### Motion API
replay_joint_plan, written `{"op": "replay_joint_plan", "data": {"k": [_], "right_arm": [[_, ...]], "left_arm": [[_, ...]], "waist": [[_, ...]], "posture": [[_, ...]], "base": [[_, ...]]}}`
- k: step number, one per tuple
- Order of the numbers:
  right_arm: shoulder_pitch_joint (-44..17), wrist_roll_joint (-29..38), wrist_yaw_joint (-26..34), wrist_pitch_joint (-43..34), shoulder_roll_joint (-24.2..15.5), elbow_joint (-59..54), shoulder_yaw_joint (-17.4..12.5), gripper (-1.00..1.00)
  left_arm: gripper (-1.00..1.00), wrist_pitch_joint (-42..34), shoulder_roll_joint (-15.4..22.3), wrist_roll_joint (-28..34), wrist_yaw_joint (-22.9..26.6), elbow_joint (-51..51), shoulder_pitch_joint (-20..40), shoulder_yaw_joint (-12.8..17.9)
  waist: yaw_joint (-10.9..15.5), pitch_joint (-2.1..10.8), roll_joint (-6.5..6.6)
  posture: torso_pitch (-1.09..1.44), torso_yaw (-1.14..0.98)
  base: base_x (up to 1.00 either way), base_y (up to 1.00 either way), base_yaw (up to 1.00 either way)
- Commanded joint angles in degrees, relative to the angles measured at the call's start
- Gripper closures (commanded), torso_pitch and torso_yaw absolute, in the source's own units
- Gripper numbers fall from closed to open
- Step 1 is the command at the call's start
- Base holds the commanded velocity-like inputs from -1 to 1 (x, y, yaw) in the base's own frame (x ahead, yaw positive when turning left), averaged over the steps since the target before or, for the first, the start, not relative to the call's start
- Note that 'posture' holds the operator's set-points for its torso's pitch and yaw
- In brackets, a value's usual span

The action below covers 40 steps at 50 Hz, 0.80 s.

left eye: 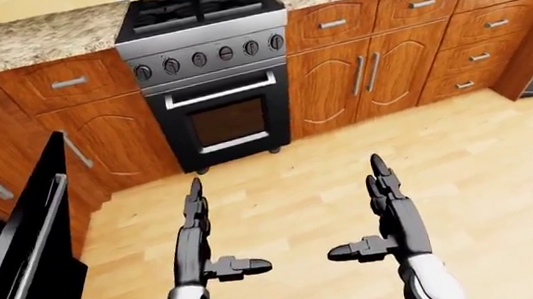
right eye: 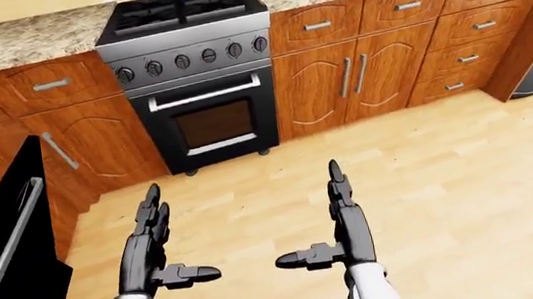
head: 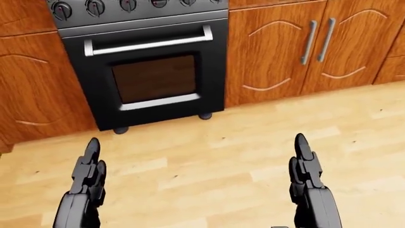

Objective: Close the dishwasher door

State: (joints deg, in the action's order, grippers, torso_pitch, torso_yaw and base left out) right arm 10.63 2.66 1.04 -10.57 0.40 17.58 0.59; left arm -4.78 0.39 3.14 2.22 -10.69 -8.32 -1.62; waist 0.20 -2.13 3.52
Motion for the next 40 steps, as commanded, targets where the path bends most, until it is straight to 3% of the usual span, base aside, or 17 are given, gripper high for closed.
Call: {"op": "replay_joint_plan", "data": {"k": [1,11,13,14,15,18,22,25,26,27,28,29,30,37,40], "right_arm": [[-0.8,0.0,-0.3,1.9,-0.4,3.0,-1.0,-1.0],[-0.2,0.0,-0.2,1.4,-0.4,4.3,-0.9,-1.0],[-0.1,0.0,-0.2,1.3,-0.4,4.6,-0.9,-1.0],[0.0,0.0,-0.2,1.2,-0.4,4.8,-0.9,-1.0],[0.1,0.0,-0.2,1.3,-0.4,4.8,-0.9,-1.0],[0.3,0.0,-0.2,1.2,-0.4,5.3,-0.9,-1.0],[0.2,0.1,-0.2,1.3,-0.4,5.0,-0.9,-1.0],[0.1,0.1,-0.2,1.1,-0.4,5.0,-0.8,-1.0],[0.0,0.1,-0.2,0.8,-0.4,5.3,-0.7,-1.0],[0.0,0.2,-0.2,0.8,-0.4,5.3,-0.7,-1.0],[-0.1,0.2,-0.2,0.7,-0.4,5.3,-0.7,-1.0],[-0.2,0.2,-0.2,0.6,-0.4,5.4,-0.7,-1.0],[-0.3,0.2,-0.2,0.2,-0.4,5.6,-0.6,-1.0],[-0.9,0.4,-0.1,-0.5,-0.5,5.8,-0.6,-1.0],[-0.5,0.2,-0.1,0.0,-0.5,5.7,-0.7,-1.0]], "left_arm": [[-1.0,1.8,-0.3,-0.2,0.1,-3.2,1.1,-0.9],[-1.0,1.5,-0.3,-0.2,0.1,-3.7,0.9,-1.0],[-1.0,1.5,-0.3,-0.2,0.1,-3.8,0.8,-1.0],[-1.0,1.5,-0.3,-0.2,0.1,-3.8,0.8,-1.0],[-1.0,1.5,-0.3,-0.2,0.1,-3.8,0.8,-1.0],[-1.0,1.4,-0.4,-0.2,0.1,-4.0,0.7,-1.1],[-1.0,1.5,-0.4,-0.2,0.1,-4.1,0.6,-1.2],[-1.0,1.2,-0.3,-0.2,0.1,-4.4,0.6,-1.1],[-1.0,1.1,-0.3,-0.3,0.2,-4.6,0.5,-1.2],[-1.0,1.1,-0.3,-0.3,0.2,-4.5,0.5,-1.2],[-1.0,1.3,-0.3,-0.2,0.2,-4.3,0.5,-1.2],[-1.0,1.3,-0.3,-0.2,0.2,-4.3,0.5,-1.2],[-1.0,1.2,-0.3,-0.2,0.2,-4.3,0.6,-1.2],[-1.0,1.0,-0.3,-0.3,0.2,-4.2,0.9,-1.1],[-1.0,0.9,-0.3,-0.4,0.2,-4.4,1.0,-0.9]], "waist": [[-0.1,0.59,-0.29],[-0.2,0.54,-4.94],[-0.3,0.64,-6.66],[-0.4,1.16,-8.22],[-1.1,0.65,-5.91],[-1.0,1.0,-6.92],[-0.8,0.55,-5.2],[-1.0,0.31,-2.44],[-1.0,0.57,-0.93],[-0.9,1.34,1.43],[-0.7,1.6,1.23],[-0.2,0.87,0.2],[-0.3,0.44,0.03],[-0.3,0.42,-3.84],[-0.4,0.44,-6.24]], "posture": [[0.0,0.0],[0.0,0.0],[0.0,0.0],[0.0,0.0],[0.0,0.0],[0.0,0.0],[0.0,0.0],[0.0,0.0],[0.0,0.0],[0.0,0.0],[0.0,0.0],[0.0,0.0],[0.0,0.0],[0.0,0.0],[0.0,0.0]], "base": [[0.0,0.26,0.0],[0.0,0.27,0.0],[0.0,0.27,0.0],[0.0,0.27,0.0],[0.0,0.27,0.0],[0.0,0.26,0.0],[0.0,0.27,0.0],[0.0,0.27,0.0],[0.0,0.27,0.0],[0.0,0.26,0.0],[0.0,0.27,0.0],[0.0,0.27,0.0],[0.0,0.26,0.0],[0.0,0.27,0.0],[0.0,0.27,0.0]]}}
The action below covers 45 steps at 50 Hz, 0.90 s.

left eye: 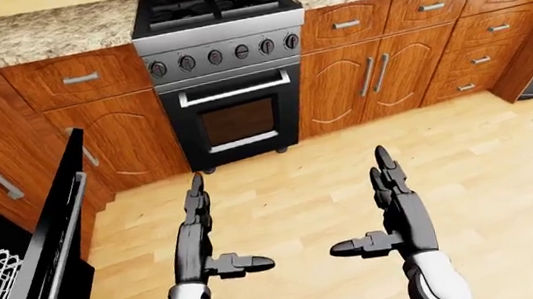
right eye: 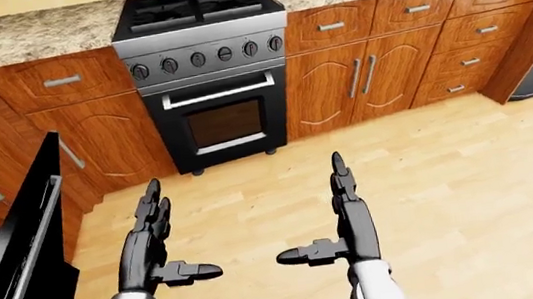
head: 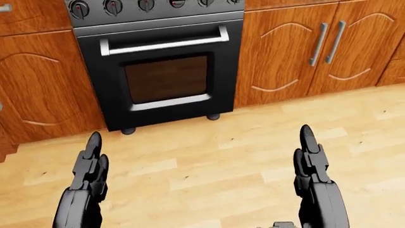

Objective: Close the dishwasher door

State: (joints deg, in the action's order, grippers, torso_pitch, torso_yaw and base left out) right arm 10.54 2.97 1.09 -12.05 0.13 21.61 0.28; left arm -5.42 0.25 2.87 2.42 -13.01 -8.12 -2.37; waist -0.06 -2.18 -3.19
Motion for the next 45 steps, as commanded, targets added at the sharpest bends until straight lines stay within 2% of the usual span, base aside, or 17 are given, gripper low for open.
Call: {"op": "replay_joint_plan", "data": {"k": [1,3,5,9,12,14,15,16,17,21,26,31,32,36,37,41,45], "right_arm": [[-0.2,-0.1,-0.1,1.6,-0.2,1.9,-0.5,-1.0],[-0.1,-0.1,-0.1,1.5,-0.2,2.2,-0.5,-1.0],[0.1,0.0,-0.1,1.4,-0.2,2.4,-0.5,-1.0],[0.2,0.0,-0.1,1.5,-0.1,2.5,-0.4,-1.0],[0.4,0.0,-0.1,1.1,-0.2,3.2,-0.6,-1.0],[0.6,0.0,-0.1,1.1,-0.2,3.4,-0.6,-1.0],[0.6,0.0,0.0,1.2,-0.2,3.2,-0.6,-1.0],[0.5,0.0,0.0,1.2,-0.2,3.2,-0.6,-1.0],[0.6,0.0,0.0,1.2,-0.2,3.3,-0.6,-1.0],[0.7,-0.3,0.4,1.5,-0.2,3.6,-0.6,-1.0],[0.7,0.5,0.6,0.5,-0.3,4.1,0.0,-1.0],[1.0,0.2,0.9,1.0,-0.2,4.6,0.0,-1.0],[1.1,-0.2,0.8,1.2,-0.1,4.8,-0.1,-1.0],[0.7,0.3,0.5,0.3,-0.2,4.6,0.0,-1.0],[0.7,0.3,0.5,0.4,-0.2,4.5,0.0,-1.0],[0.6,0.3,0.5,-0.3,-0.2,5.1,0.1,-1.0],[0.4,0.3,0.5,-0.8,-0.2,5.6,0.2,-1.0]], "left_arm": [[-1.0,1.5,-0.1,-0.1,0.0,-2.1,0.8,-0.1],[-1.0,1.5,-0.1,-0.1,0.0,-2.3,0.7,-0.1],[-1.0,1.4,-0.2,-0.1,0.0,-2.6,0.5,-0.2],[-1.0,1.1,-0.2,-0.1,0.0,-3.0,0.4,-0.2],[-1.0,1.3,-0.2,-0.1,0.0,-2.7,0.4,-0.1],[-1.0,1.3,-0.2,-0.1,0.0,-2.8,0.4,-0.3],[-1.0,1.3,-0.2,-0.1,0.0,-2.8,0.4,-0.3],[-1.0,1.3,-0.2,-0.1,0.0,-2.8,0.4,-0.2],[-1.0,1.2,-0.2,-0.1,0.0,-2.8,0.5,-0.2],[-1.0,1.1,-0.2,-0.2,0.0,-3.0,0.5,-0.2],[-1.0,1.1,-0.2,-0.2,0.0,-3.0,0.5,-0.1],[-1.0,1.2,-0.2,-0.2,0.0,-2.9,0.5,-0.2],[-1.0,1.4,-0.2,-0.1,0.0,-2.6,0.5,-0.2],[-1.0,1.1,-0.2,-0.1,0.0,-3.0,0.4,-0.3],[-1.0,1.1,-0.2,-0.1,0.0,-2.9,0.5,-0.3],[-1.0,0.9,-0.2,-0.1,0.0,-3.3,0.3,-0.5],[-1.0,0.7,-0.2,-0.2,0.0,-3.6,0.3,-0.4]], "waist": [[-0.2,0.85,-0.97],[-0.9,0.79,0.56],[-0.7,0.81,-0.14],[-0.6,0.84,1.49],[-0.7,0.37,3.99],[-0.6,1.27,7.76],[-0.8,2.02,8.24],[0.1,1.03,6.9],[-0.2,0.5,6.98],[0.2,0.13,3.8],[0.5,0.52,3.31],[1.4,1.14,-0.59],[1.3,0.68,1.2],[0.8,2.48,1.99],[0.4,1.47,2.2],[-0.6,1.59,-0.77],[-1.0,0.87,0.38]], "posture": [[0.0,0.0],[0.0,0.0],[0.0,0.0],[0.0,0.0],[0.0,0.0],[0.0,0.0],[0.0,0.0],[0.0,0.0],[0.0,0.0],[0.0,0.0],[0.0,0.0],[0.0,0.0],[0.0,0.0],[0.0,0.0],[0.0,0.0],[0.0,0.0],[0.0,0.0]], "base": [[0.0,0.27,0.0],[0.0,0.27,0.0],[0.0,0.27,0.0],[0.0,0.26,0.0],[0.0,0.26,0.0],[0.0,0.26,0.0],[0.0,0.25,0.0],[0.0,0.25,0.0],[0.0,0.26,0.0],[0.0,0.19,0.0],[0.0,0.0,0.0],[0.0,0.0,0.0],[0.0,0.0,0.0],[0.0,0.03,0.0],[0.0,0.33,0.0],[0.0,0.57,0.0],[0.0,0.57,0.0]]}}
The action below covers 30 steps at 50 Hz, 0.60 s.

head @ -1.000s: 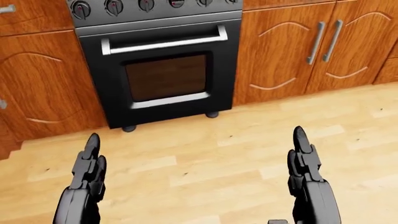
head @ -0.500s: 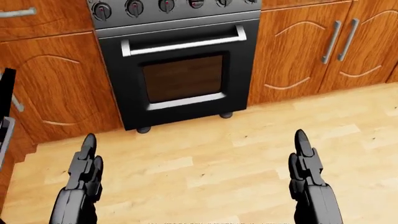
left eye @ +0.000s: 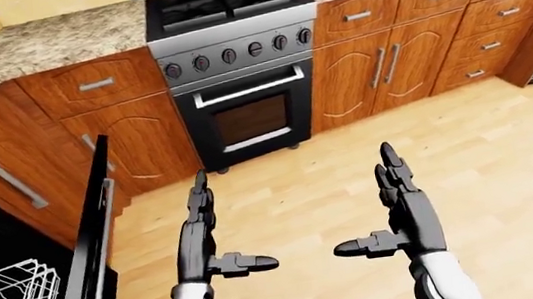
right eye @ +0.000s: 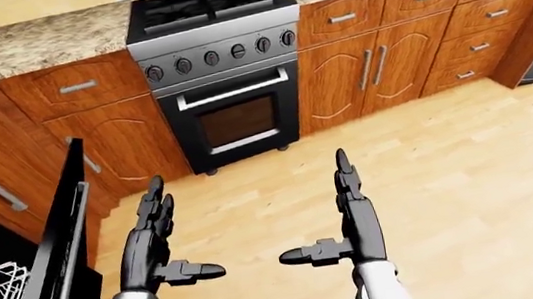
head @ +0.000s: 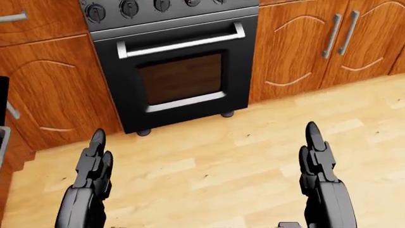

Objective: Close the dishwasher door

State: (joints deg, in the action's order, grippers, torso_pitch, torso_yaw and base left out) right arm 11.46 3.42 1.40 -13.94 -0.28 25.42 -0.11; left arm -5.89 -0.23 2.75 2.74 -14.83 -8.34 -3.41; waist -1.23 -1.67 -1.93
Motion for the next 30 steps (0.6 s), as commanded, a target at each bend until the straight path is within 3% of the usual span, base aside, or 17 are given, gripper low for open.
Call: {"op": "replay_joint_plan", "data": {"k": [1,5,6,7,8,13,14,16,26,28,30], "right_arm": [[-0.6,-0.1,0.2,1.0,0.2,1.8,0.6,-1.0],[-0.7,-0.1,0.3,0.9,0.2,1.9,0.6,-1.0],[-0.7,-0.1,0.3,0.9,0.1,1.9,0.6,-1.0],[-0.5,0.0,0.3,1.2,0.1,1.8,0.5,-1.0],[-0.4,-0.1,0.3,1.4,0.2,1.9,0.4,-1.0],[0.1,-0.2,0.5,1.6,0.2,2.5,0.5,-1.0],[0.2,-0.3,0.6,1.6,0.2,2.6,0.5,-1.0],[0.2,-0.4,0.5,1.7,0.3,2.6,0.5,-1.0],[0.6,-0.5,0.4,1.6,0.3,3.5,0.6,-1.0],[0.6,-0.4,0.4,1.6,0.2,3.5,0.7,-1.0],[0.6,-0.2,0.4,1.6,0.2,3.4,0.7,-1.0]], "left_arm": [[-1.0,1.1,0.3,-0.1,-0.3,-1.8,0.5,0.6],[-1.0,1.1,0.3,-0.1,-0.3,-1.8,0.6,0.6],[-1.0,1.1,0.3,-0.1,-0.3,-1.8,0.6,0.7],[-1.0,1.2,0.3,-0.1,-0.3,-1.6,0.7,0.8],[-1.0,1.2,0.3,-0.1,-0.3,-1.7,0.7,0.8],[-1.0,1.0,0.3,0.0,-0.3,-2.0,0.6,0.7],[-1.0,0.9,0.3,0.0,-0.3,-2.2,0.5,0.7],[-1.0,1.0,0.3,0.0,-0.4,-2.1,0.5,0.7],[-1.0,0.4,0.3,-0.1,-0.3,-3.0,0.4,0.7],[-1.0,0.5,0.4,-0.2,-0.3,-2.9,0.5,0.8],[-1.0,0.5,0.3,-0.2,-0.3,-2.8,0.5,0.8]], "waist": [[0.1,0.29,-0.26],[-0.1,0.14,3.4],[0.0,0.32,4.9],[0.1,1.23,7.76],[0.2,0.14,7.38],[0.6,0.43,5.2],[1.3,1.17,5.22],[2.5,0.43,4.94],[2.6,0.14,1.66],[2.5,0.18,0.74],[2.2,0.53,-1.11]], "posture": [[0.0,0.0],[0.0,0.0],[0.0,0.0],[0.0,0.0],[0.0,0.0],[0.0,0.0],[0.0,0.0],[0.0,0.0],[0.0,0.0],[0.0,0.0],[0.0,0.0]], "base": [[0.0,0.52,0.0],[0.0,0.47,0.0],[0.0,0.4,0.0],[0.0,0.12,0.0],[0.0,0.0,0.0],[0.0,0.0,0.01],[0.0,0.0,0.26],[0.0,0.0,0.58],[0.0,0.0,0.69],[0.0,0.0,0.5],[0.0,0.0,0.34]]}}
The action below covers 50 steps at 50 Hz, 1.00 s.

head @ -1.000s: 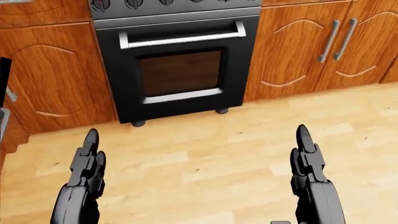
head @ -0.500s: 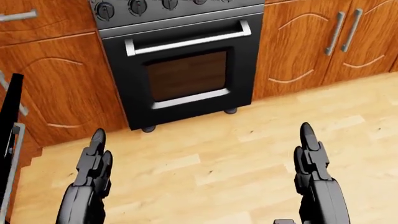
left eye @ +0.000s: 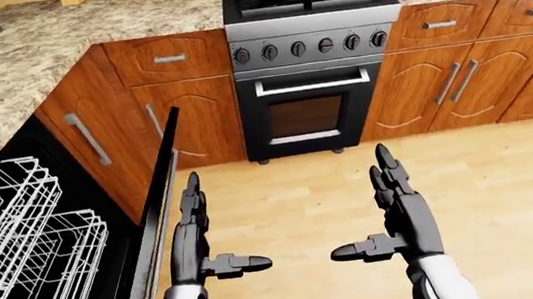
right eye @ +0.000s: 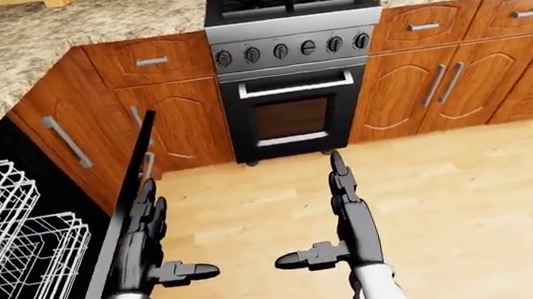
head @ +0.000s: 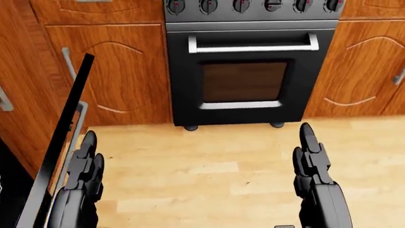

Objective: Close the dishwasher door

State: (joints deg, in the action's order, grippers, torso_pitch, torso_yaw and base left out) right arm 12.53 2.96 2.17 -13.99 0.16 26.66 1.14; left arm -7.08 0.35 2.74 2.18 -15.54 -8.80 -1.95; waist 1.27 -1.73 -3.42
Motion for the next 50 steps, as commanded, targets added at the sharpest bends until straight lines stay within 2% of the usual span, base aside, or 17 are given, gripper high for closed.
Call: {"op": "replay_joint_plan", "data": {"k": [1,3,7,11,16,17,19,26,28,34,37,38,40,41,46,48,50], "right_arm": [[-0.6,0.8,-0.7,1.2,-0.3,2.4,-0.4,-1.0],[-0.5,0.3,-0.4,1.3,-0.2,2.7,-0.6,-1.0],[-0.4,0.8,-0.5,0.7,-0.3,3.1,-0.4,-1.0],[-0.5,0.7,-0.4,0.5,-0.2,3.2,-0.5,-1.0],[-0.9,1.0,-0.5,-0.5,-0.2,3.4,-0.2,-1.0],[-0.9,1.1,-0.6,-0.6,-0.2,3.4,-0.1,-1.0],[-1.0,1.1,-0.5,-0.6,-0.2,3.4,-0.1,-1.0],[-1.4,1.2,-0.5,-1.4,-0.3,3.9,0.1,-1.0],[-1.4,1.2,-0.5,-1.3,-0.3,3.8,0.1,-1.0],[-0.7,1.0,-0.4,-0.9,-0.3,4.1,-0.1,-1.0],[-0.5,1.0,-0.3,-0.8,-0.3,4.3,-0.1,-1.0],[-0.5,1.1,-0.4,-0.8,-0.3,4.3,-0.1,-1.0],[-0.5,1.1,-0.3,-0.8,-0.3,4.4,0.0,-1.0],[-0.5,1.0,-0.3,-0.7,-0.3,4.3,0.0,-1.0],[-0.3,1.1,-0.5,-0.3,-0.3,4.2,-0.1,-1.0],[-0.2,0.9,-0.5,-0.4,-0.2,4.4,-0.1,-1.0],[-0.2,1.0,-0.5,-0.4,-0.3,4.4,-0.1,-1.0]], "left_arm": [[-1.0,1.6,-0.2,-0.2,0.3,-2.4,0.9,-0.7],[-1.0,1.5,-0.2,-0.2,0.3,-2.5,0.8,-0.6],[-1.0,1.5,-0.2,-0.3,0.3,-2.6,0.8,-0.6],[-1.0,1.4,-0.2,-0.2,0.3,-2.9,0.7,-0.7],[-1.0,1.3,-0.3,-0.1,0.3,-3.2,0.5,-0.9],[-1.0,1.2,-0.3,-0.2,0.3,-3.2,0.5,-0.9],[-1.0,1.3,-0.2,-0.2,0.3,-3.1,0.5,-0.8],[-1.0,1.1,-0.2,-0.2,0.4,-3.4,0.5,-0.9],[-1.0,1.1,-0.2,-0.2,0.3,-3.3,0.5,-0.9],[-1.0,0.8,-0.2,-0.2,0.3,-3.9,0.4,-0.9],[-1.0,0.7,-0.2,-0.2,0.3,-4.2,0.3,-0.9],[-1.0,0.7,-0.2,-0.2,0.3,-4.2,0.3,-0.9],[-1.0,0.8,-0.2,-0.2,0.3,-4.1,0.3,-0.9],[-1.0,0.9,-0.2,-0.2,0.3,-4.0,0.3,-0.9],[-1.0,0.9,-0.2,-0.2,0.3,-3.9,0.4,-0.8],[-1.0,0.8,-0.2,-0.3,0.3,-4.1,0.4,-0.8],[-1.0,0.8,-0.2,-0.3,0.3,-4.0,0.4,-0.8]], "waist": [[-0.5,0.39,-1.11],[-1.0,0.33,0.89],[-1.1,1.19,1.6],[-1.5,1.56,3.7],[-1.3,2.33,3.3],[-1.3,1.21,3.45],[-1.2,2.01,3.78],[-0.5,1.01,4.75],[-0.5,1.69,5.2],[-1.6,1.71,2.88],[-1.9,2.68,-0.78],[-2.8,2.15,0.89],[-2.7,1.52,0.93],[-2.7,0.06,1.48],[-2.9,-0.21,3.74],[-3.4,-0.44,5.66],[-3.8,-0.55,8.8]], "posture": [[0.0,0.0],[0.0,0.0],[0.0,0.0],[0.0,0.0],[0.0,0.0],[0.0,0.0],[0.0,0.0],[0.0,0.0],[0.0,0.0],[0.0,0.0],[0.0,0.0],[0.0,0.0],[0.0,0.0],[0.0,0.0],[0.0,0.0],[0.0,0.0],[0.0,0.0]], "base": [[0.0,0.0,0.0],[0.0,0.0,0.0],[0.0,0.0,0.0],[0.0,0.0,0.0],[-0.01,0.0,0.0],[-0.27,0.0,0.0],[-0.27,0.0,0.0],[-0.27,0.0,0.0],[-0.35,0.0,0.0],[-0.42,0.0,0.0],[-0.49,0.0,0.0],[-0.37,0.0,0.0],[-0.18,0.0,0.0],[0.0,0.0,0.0],[0.0,0.0,0.0],[0.0,0.0,0.0],[0.0,0.0,0.0]]}}
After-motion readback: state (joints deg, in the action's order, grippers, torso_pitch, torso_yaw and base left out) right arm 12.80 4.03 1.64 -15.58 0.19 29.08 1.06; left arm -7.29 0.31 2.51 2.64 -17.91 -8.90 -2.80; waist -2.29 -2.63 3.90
